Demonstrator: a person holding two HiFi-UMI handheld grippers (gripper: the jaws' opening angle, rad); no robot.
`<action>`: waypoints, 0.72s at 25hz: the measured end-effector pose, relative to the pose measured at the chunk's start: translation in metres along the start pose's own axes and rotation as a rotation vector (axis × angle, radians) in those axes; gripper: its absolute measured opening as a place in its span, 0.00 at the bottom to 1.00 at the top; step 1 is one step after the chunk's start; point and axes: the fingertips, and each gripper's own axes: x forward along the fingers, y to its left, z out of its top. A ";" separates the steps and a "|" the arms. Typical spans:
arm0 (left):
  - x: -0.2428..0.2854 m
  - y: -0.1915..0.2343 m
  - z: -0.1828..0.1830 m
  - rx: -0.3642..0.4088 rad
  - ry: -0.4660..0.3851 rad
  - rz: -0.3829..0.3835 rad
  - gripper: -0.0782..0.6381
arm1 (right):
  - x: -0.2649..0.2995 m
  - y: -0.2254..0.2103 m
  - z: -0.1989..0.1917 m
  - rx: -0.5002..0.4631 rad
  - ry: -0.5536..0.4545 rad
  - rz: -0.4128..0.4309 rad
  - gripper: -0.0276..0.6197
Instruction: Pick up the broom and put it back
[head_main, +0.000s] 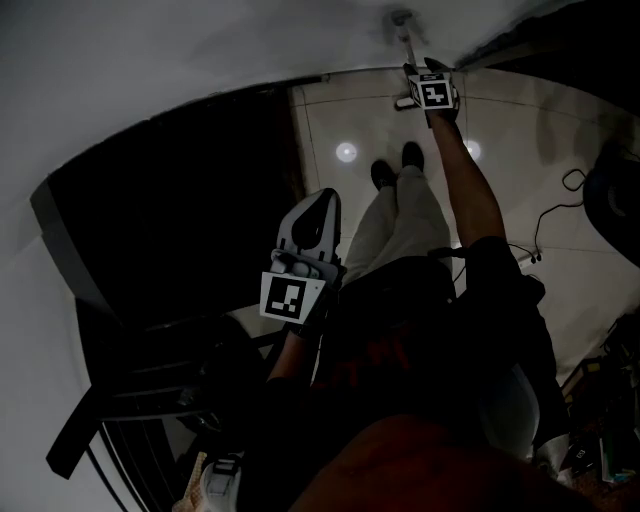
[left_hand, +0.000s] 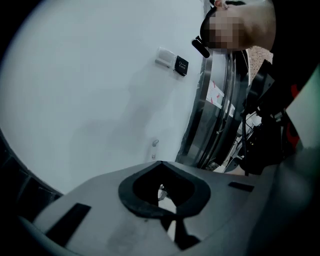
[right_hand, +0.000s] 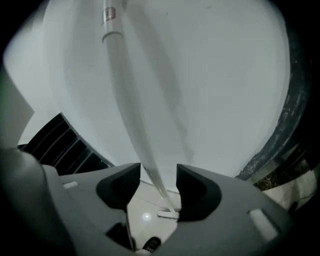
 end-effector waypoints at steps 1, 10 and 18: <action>-0.002 0.001 -0.006 -0.004 0.010 0.001 0.12 | -0.004 -0.003 0.002 0.006 -0.020 -0.002 0.39; -0.039 -0.037 -0.060 -0.050 0.008 -0.092 0.12 | -0.205 0.123 -0.014 0.357 -0.509 0.518 0.05; -0.189 -0.108 -0.061 0.009 -0.288 -0.184 0.12 | -0.455 0.272 -0.059 0.095 -0.580 0.648 0.05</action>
